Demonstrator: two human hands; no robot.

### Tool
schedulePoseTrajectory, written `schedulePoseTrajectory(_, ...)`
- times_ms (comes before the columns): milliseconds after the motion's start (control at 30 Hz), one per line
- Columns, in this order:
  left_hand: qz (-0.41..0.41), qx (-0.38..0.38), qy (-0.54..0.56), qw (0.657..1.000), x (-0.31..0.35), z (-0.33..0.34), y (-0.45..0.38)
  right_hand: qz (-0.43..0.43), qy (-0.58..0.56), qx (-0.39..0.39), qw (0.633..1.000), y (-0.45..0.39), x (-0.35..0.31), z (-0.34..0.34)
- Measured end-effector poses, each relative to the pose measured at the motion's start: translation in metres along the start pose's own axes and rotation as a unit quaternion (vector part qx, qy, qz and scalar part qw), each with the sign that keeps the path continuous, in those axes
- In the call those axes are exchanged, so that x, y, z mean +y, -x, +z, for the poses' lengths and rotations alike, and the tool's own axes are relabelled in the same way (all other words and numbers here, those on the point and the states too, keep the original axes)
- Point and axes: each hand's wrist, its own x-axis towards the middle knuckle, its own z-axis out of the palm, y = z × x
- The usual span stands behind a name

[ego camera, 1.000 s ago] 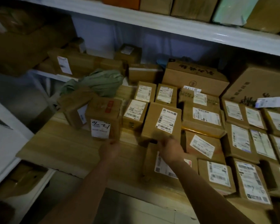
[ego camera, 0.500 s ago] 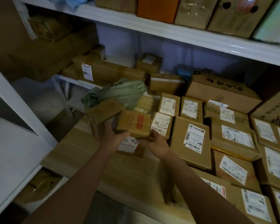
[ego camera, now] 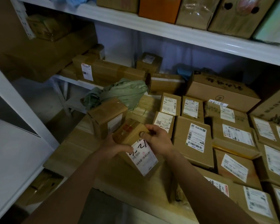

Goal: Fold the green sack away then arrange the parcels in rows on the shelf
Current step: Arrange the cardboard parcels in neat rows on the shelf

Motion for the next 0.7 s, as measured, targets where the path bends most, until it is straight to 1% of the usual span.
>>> schedulePoseTrajectory(67,-0.023,-0.006,0.025,0.999,-0.002,-0.004,0.009,0.012,0.053,-0.001,0.999,0.005,0.005,-0.002)
schedulePoseTrajectory(133,-0.066,-0.017,0.040,0.997,-0.005,-0.007,0.018,0.024,0.157,0.005,0.987,0.008,0.014,-0.005)
schedulePoseTrajectory(200,-0.111,-0.030,0.021,0.993,-0.012,-0.008,0.022,0.049,0.214,-0.010,0.975,0.013,0.022,-0.010)
schedulePoseTrajectory(233,-0.132,-0.036,0.018,0.990,-0.017,-0.006,0.022,0.060,0.222,-0.022,0.973,0.016,0.027,-0.012)
schedulePoseTrajectory(300,-0.163,-0.045,0.057,0.984,-0.027,-0.001,0.024,0.070,0.226,-0.042,0.971,0.021,0.037,-0.015)
schedulePoseTrajectory(400,-0.181,-0.041,0.096,0.978,-0.044,0.012,0.023,0.072,0.253,-0.041,0.964,0.026,0.051,-0.018)
schedulePoseTrajectory(500,-0.190,-0.034,0.090,0.977,-0.048,0.028,0.028,0.058,0.298,-0.056,0.951,0.029,0.061,-0.023)
schedulePoseTrajectory(567,-0.191,-0.014,0.080,0.978,-0.052,0.039,0.028,0.042,0.325,-0.070,0.942,0.031,0.068,-0.026)
schedulePoseTrajectory(633,-0.184,0.001,0.072,0.980,-0.048,0.046,0.035,0.031,0.341,-0.071,0.937,0.030,0.073,-0.027)
schedulePoseTrajectory(700,-0.194,0.015,0.061,0.979,-0.049,0.048,0.037,0.022,0.354,-0.073,0.932,0.029,0.075,-0.027)
